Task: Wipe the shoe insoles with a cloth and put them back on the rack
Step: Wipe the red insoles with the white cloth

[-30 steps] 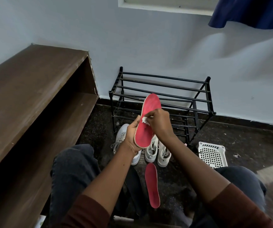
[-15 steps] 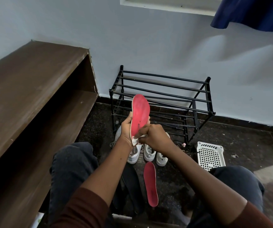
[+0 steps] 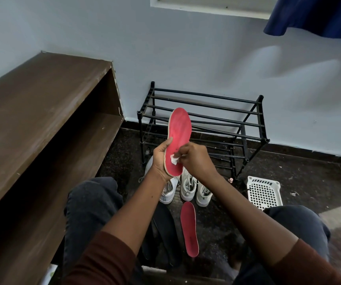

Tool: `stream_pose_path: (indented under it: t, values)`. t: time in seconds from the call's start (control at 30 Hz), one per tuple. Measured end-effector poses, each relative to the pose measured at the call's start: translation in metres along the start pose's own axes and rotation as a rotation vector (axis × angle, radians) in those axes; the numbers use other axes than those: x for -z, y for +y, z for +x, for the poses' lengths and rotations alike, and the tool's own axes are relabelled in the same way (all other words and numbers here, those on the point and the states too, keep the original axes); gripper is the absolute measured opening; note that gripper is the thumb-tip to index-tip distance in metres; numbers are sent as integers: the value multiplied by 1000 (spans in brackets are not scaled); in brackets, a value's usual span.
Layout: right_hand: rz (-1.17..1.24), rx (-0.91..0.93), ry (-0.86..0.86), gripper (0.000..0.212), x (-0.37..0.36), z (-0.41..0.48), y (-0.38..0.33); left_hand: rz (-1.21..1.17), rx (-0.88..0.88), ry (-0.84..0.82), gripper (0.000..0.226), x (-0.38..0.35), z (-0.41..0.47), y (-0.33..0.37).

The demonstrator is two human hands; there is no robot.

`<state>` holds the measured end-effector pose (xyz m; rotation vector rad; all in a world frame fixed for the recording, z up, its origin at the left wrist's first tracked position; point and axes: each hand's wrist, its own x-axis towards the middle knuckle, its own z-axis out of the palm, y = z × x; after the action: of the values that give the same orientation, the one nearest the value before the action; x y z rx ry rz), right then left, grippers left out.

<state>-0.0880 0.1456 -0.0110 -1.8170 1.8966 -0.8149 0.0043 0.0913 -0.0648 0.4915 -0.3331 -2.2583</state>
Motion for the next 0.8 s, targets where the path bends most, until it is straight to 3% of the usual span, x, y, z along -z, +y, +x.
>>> stream_pose_path:
  t: [0.13, 0.2, 0.27, 0.47, 0.63, 0.8]
  values:
    - [43, -22, -274, 24, 3, -21, -3, -11, -11, 44, 73, 9, 4, 2]
    - [48, -23, -324, 23, 4, -27, -4, -10, -4, 53, 76, 8, 7, 5]
    - [107, -70, -292, 23, 6, -29, -5, 11, 33, 62, 82, 5, 8, 6]
    - [236, -183, -112, 20, 17, -12, -3, 43, 82, 93, 45, -1, 4, 3]
    - [40, -67, 25, 15, 17, 7, -1, -27, 84, 52, 39, -5, 1, -9]
    - [-2, 17, -37, 21, 7, -7, -3, -65, 118, 59, 46, 4, 3, -8]
